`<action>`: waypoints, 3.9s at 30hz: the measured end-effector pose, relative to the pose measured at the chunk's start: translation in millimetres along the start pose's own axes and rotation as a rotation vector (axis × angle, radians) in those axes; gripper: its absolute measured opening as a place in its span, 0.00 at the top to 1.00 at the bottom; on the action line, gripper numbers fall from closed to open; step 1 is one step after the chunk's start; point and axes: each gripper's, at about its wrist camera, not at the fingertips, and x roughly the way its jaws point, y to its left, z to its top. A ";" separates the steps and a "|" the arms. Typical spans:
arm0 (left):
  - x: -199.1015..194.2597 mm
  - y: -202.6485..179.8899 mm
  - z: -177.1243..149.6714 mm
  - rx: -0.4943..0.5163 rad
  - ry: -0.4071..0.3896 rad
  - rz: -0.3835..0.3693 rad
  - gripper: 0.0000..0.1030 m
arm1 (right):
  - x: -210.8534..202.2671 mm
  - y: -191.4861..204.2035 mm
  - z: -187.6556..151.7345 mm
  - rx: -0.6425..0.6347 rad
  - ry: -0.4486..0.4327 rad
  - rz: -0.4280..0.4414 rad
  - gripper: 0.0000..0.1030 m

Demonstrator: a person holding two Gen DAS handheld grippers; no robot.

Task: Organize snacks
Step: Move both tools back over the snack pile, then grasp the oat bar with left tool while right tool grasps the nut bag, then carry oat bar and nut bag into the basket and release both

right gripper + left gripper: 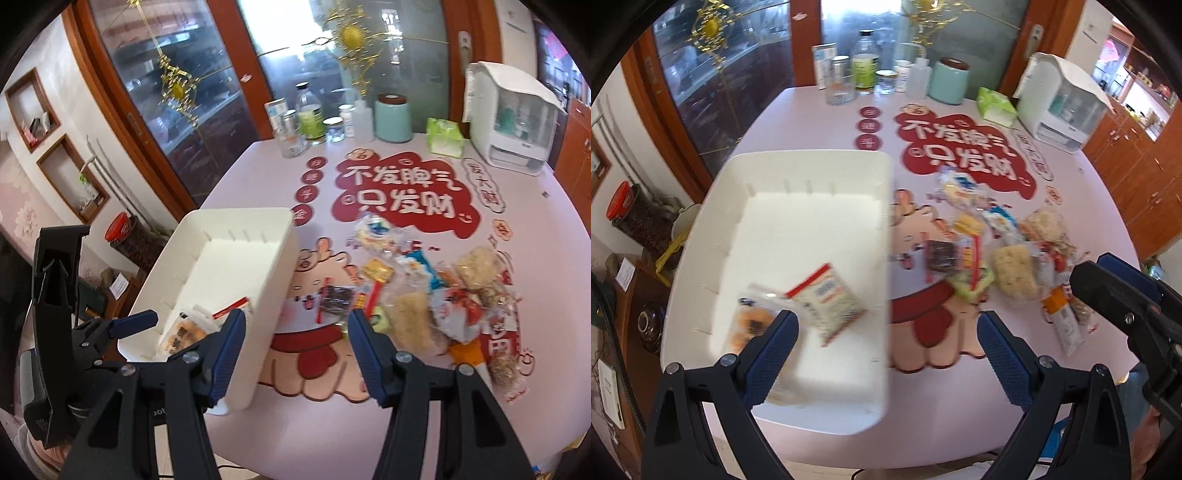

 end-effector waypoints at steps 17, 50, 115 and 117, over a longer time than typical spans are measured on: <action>65.2 -203.4 -13.6 0.207 0.115 -0.175 0.06 | -37.0 -204.5 -43.3 0.140 0.020 -0.207 0.44; 186.0 -258.0 -23.5 0.000 0.324 -0.082 0.06 | 74.5 -266.1 -104.3 -0.101 0.262 -0.199 0.70; -13.0 34.7 23.3 0.085 -0.088 0.014 0.71 | 24.4 36.0 6.3 -0.250 0.068 0.032 0.70; -10.5 49.7 27.8 0.073 -0.085 0.025 0.71 | 29.8 49.9 12.0 -0.245 0.068 0.048 0.70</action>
